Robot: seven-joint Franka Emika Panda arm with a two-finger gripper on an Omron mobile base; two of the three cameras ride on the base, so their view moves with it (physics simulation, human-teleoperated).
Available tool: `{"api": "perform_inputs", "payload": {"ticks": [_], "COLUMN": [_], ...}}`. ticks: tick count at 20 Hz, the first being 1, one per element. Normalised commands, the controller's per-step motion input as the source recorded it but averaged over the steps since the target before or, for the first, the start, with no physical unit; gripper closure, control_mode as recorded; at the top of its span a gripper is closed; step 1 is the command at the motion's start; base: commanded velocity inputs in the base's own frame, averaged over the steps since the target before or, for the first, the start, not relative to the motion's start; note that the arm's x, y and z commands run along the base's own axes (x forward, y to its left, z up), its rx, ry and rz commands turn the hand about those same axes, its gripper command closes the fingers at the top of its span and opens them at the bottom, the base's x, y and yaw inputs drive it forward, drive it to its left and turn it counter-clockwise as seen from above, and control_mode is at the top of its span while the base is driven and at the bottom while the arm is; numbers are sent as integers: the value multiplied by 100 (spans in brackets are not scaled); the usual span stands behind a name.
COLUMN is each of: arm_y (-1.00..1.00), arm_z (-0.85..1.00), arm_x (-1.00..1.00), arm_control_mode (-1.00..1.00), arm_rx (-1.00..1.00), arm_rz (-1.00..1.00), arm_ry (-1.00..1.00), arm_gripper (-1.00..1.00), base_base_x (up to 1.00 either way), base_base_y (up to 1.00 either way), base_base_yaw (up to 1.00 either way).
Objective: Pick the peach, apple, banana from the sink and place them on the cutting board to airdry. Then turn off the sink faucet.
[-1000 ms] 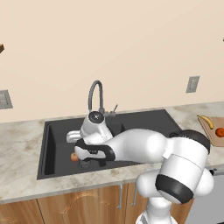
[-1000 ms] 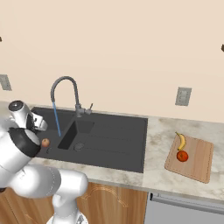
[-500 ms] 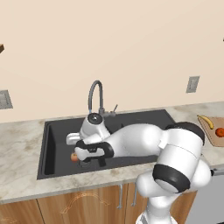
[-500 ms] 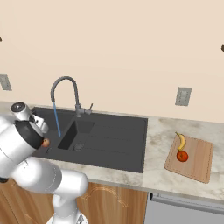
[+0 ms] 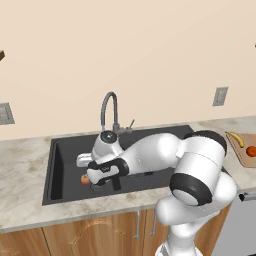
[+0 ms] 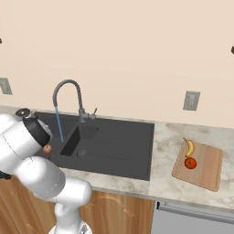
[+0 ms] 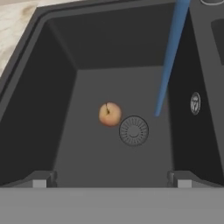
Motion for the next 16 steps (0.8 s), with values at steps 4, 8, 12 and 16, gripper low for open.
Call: {"api": "perform_inputs", "payload": {"ticks": [4, 8, 12, 16], "arm_y": [1, 5, 7, 6], "arm_z": [-10, -12, -12, -17], "arm_x": [5, 12, 16, 16], "arm_control_mode": [-100, -100, -100, -100], "arm_rx": [0, 0, 0, 0], "arm_rz": [0, 0, 0, 0], "arm_ry": [0, 1, 1, 2], "arm_gripper": [-100, -100, -100, -100], "base_base_x": [0, 0, 0, 0], "base_base_y": [0, 0, 0, 0], "base_base_yaw": [0, 0, 0, 0]}}
